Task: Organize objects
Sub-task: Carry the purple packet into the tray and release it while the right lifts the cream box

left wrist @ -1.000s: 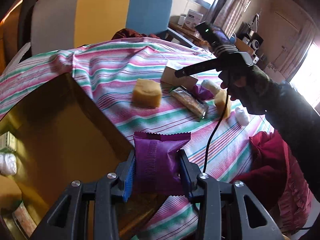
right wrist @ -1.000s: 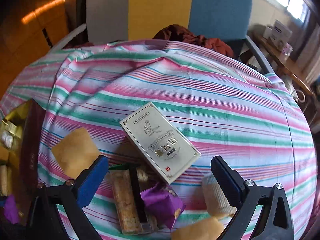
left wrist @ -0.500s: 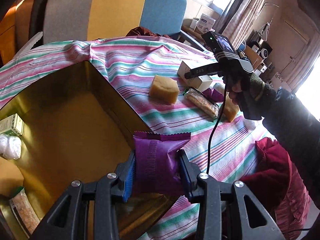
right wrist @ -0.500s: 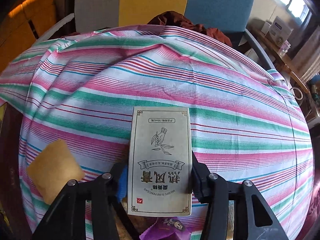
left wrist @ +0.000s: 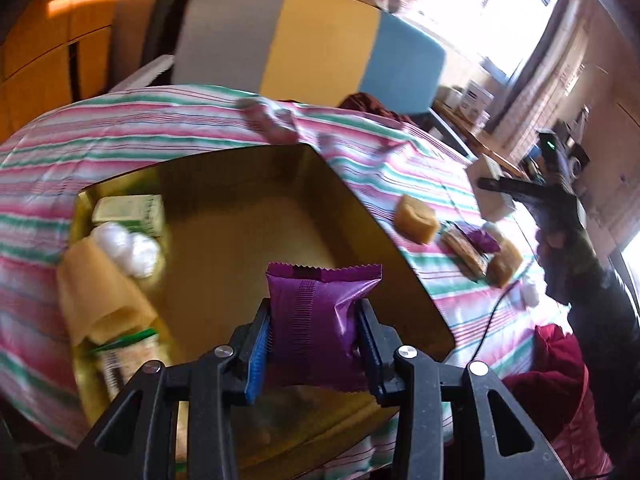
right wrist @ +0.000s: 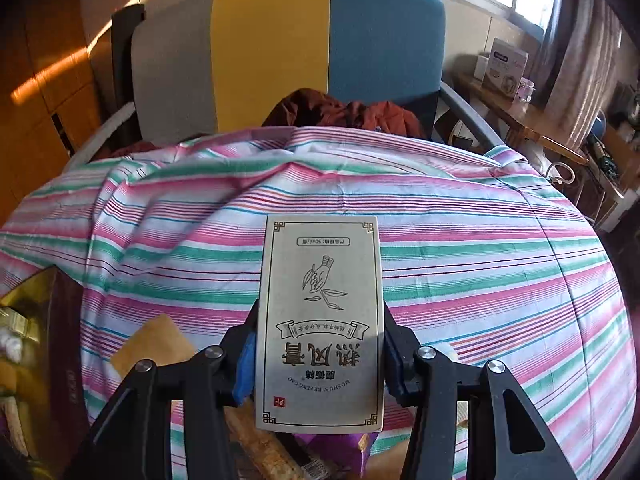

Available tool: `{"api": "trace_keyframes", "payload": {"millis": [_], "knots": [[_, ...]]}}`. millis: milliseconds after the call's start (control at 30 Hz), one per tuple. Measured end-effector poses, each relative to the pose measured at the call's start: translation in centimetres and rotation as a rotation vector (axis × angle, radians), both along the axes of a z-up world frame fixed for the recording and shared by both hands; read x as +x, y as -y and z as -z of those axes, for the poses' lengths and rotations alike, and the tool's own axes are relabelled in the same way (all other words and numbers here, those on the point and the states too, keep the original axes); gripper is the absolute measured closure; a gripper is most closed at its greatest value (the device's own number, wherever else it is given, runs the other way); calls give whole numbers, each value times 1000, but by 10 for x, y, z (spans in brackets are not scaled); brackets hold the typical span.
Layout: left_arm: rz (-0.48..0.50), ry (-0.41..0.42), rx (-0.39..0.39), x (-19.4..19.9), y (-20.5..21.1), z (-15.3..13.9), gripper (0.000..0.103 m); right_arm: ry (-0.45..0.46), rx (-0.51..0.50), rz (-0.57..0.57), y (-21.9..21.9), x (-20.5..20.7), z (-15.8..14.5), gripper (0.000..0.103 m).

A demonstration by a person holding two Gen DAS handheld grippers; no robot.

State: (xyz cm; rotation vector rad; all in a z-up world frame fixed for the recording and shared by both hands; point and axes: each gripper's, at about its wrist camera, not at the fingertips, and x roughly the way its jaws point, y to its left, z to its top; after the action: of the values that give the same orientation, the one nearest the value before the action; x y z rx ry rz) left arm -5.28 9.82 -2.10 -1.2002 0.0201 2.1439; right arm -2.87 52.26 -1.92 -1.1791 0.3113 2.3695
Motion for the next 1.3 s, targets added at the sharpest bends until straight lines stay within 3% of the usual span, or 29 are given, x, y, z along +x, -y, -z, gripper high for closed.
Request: {"api": "trace_keyframes", "payload": {"millis": [167, 333, 433, 567, 833, 1100, 1300], "knots": [[-93, 3, 0, -4, 36, 0, 64, -117, -81, -22, 27, 35, -13, 52], [-149, 8, -9, -3, 53, 4, 64, -174, -185, -122, 64, 68, -3, 52], [-177, 17, -17, -5, 54, 7, 64, -123, -214, -192, 86, 80, 19, 52], [-204, 44, -7, -13, 52, 10, 64, 3, -202, -184, 94, 80, 53, 52], [-239, 119, -5, -40, 36, 20, 64, 45, -204, -186, 91, 73, 62, 52], [-258, 131, -44, -83, 15, 26, 64, 50, -200, -192, 92, 74, 61, 52], [-283, 90, -138, -129, -7, 35, 64, 51, -197, -193, 93, 74, 61, 52]]}}
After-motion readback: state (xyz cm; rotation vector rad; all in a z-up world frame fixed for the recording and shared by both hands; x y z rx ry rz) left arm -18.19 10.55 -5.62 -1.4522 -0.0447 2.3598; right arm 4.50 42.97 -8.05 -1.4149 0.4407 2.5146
